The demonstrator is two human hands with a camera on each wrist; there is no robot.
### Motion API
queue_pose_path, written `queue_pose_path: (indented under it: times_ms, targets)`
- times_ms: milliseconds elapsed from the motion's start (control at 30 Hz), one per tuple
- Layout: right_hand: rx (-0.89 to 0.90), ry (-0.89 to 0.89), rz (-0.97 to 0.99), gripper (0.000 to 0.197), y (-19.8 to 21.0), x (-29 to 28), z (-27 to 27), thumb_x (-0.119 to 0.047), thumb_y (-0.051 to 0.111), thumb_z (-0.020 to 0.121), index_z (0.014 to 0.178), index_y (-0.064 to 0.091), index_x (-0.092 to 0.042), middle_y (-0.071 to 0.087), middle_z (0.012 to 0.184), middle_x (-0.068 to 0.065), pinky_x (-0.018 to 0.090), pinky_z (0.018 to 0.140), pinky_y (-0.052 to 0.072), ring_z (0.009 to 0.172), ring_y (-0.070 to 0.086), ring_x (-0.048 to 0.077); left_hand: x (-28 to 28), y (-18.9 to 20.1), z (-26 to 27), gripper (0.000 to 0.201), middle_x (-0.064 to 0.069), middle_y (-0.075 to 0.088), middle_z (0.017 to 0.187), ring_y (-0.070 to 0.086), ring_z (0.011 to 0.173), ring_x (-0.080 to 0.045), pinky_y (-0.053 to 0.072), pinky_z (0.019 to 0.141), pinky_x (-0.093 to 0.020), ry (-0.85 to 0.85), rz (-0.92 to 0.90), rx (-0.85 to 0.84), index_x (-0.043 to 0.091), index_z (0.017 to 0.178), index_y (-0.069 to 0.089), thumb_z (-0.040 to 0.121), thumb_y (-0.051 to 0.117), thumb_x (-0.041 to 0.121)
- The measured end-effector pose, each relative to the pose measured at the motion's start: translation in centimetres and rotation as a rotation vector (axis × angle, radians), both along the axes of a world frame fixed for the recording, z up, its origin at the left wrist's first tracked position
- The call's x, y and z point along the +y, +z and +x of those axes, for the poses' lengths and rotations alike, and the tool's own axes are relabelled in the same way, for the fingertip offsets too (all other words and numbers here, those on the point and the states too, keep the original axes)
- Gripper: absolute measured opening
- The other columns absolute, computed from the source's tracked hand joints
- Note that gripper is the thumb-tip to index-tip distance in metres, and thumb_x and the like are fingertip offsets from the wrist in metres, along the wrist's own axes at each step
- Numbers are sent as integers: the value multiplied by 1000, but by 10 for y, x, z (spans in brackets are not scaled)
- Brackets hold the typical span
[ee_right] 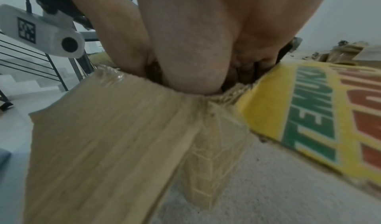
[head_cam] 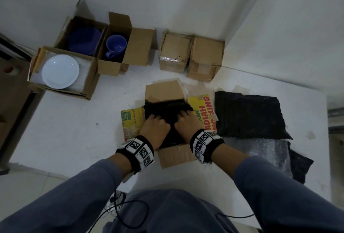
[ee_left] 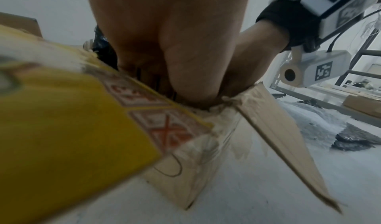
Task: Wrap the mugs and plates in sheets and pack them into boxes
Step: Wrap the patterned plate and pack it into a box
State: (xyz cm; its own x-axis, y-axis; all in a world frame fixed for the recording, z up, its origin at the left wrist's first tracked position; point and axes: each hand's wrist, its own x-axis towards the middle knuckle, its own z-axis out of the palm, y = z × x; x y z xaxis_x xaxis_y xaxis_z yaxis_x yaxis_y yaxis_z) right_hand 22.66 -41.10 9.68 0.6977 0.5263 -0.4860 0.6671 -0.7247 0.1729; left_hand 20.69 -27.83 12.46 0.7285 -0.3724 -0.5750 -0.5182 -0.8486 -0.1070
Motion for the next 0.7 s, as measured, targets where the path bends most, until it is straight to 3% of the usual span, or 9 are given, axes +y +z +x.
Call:
queue_pose_path:
  times_ms: [133,267,467,700]
  targets:
    - [14,29,-36,29,5,3,3,-15,47,97,119,65,-8,58,125,13,40,98,36,119,49,31,5,-3,-2,18,-7,68,103,65,96,-25,47,80,-34,7,25,94,11,103,65,93,51,6]
    - [100,-35,-28,22,11,11,9,-9,50,95,99,72,-12,70,97,3,34,82,45,93,65,24,6,-2,5,19,-8,62,111,64,99,-26,43,68,-32,43,-30,153,11,110,61,91,57,11]
    - [63,-5,-60,21,11,16,15,-18,50,97,98,71,-19,70,96,-3,34,86,40,98,62,20,1,-12,8,14,-4,66,104,65,94,-22,41,68,-30,60,4,127,14,99,64,95,51,13]
    - [69,-23,2,26,-7,9,9,-3,49,93,90,73,-14,71,85,2,31,68,34,82,63,24,0,-28,4,16,-2,68,95,64,89,-23,39,69,-30,41,9,83,18,93,65,95,50,11]
